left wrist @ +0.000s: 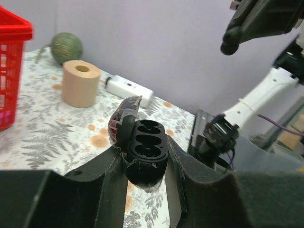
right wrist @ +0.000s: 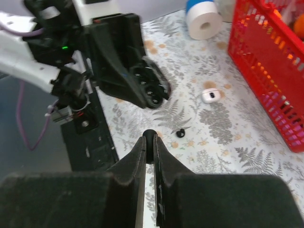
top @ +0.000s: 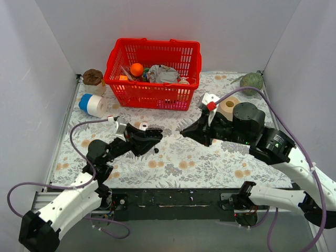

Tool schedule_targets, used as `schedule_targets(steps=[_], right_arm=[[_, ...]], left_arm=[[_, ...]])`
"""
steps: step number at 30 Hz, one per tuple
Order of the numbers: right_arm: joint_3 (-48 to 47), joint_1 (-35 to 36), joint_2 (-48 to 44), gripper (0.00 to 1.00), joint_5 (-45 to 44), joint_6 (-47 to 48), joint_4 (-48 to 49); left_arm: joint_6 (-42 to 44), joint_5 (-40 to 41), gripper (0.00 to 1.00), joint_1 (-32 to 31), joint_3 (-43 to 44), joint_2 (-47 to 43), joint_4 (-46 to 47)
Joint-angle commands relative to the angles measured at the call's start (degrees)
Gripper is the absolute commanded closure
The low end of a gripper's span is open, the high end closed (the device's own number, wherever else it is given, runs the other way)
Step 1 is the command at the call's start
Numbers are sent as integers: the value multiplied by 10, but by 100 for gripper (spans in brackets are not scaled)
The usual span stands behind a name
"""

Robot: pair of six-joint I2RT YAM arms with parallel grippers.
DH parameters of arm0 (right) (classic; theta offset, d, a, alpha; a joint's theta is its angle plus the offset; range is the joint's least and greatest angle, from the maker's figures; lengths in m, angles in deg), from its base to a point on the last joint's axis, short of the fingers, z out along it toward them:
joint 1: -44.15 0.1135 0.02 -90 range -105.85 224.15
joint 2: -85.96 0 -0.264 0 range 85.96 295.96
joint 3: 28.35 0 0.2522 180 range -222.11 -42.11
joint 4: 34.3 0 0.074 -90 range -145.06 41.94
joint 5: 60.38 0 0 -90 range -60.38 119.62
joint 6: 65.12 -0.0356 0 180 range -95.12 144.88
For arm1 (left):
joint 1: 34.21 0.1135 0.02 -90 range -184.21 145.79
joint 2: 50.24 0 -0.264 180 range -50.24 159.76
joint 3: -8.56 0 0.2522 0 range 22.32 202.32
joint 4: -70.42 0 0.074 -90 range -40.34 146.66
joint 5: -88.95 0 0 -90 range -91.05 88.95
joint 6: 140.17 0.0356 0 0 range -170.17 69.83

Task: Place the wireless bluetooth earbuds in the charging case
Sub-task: Pick up the earbud from the center of the board, then place the earbud in the charging case.

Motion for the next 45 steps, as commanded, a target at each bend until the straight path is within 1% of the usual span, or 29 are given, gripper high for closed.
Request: schedule_targets(steps=[1, 3, 4, 5, 10, 15, 19, 26, 36, 45], right_arm=[[-21, 0, -14, 99, 114, 22, -45], [-24, 0, -11, 99, 118, 22, -40], [-27, 0, -4, 99, 113, 22, -37], [-28, 1, 1, 99, 111, 22, -30], [-9, 4, 19, 99, 94, 11, 33], [-21, 14, 52, 99, 123, 10, 73], [-36, 24, 87, 99, 132, 18, 76], [-59, 41, 119, 99, 131, 22, 66], [-53, 44, 135, 99, 118, 43, 70], [-54, 48, 147, 99, 105, 52, 65]], left_arm=[[-34, -155, 100, 3, 15, 69, 164], [-29, -184, 100, 3, 30, 111, 179], [-24, -210, 100, 3, 44, 122, 181], [-15, -218, 100, 3, 50, 132, 183], [15, -234, 100, 3, 73, 156, 168], [29, -250, 100, 3, 95, 170, 137], [31, -261, 100, 3, 101, 172, 123], [36, -275, 100, 3, 106, 166, 90], [20, -301, 100, 3, 110, 161, 97], [9, -309, 100, 3, 115, 152, 99]])
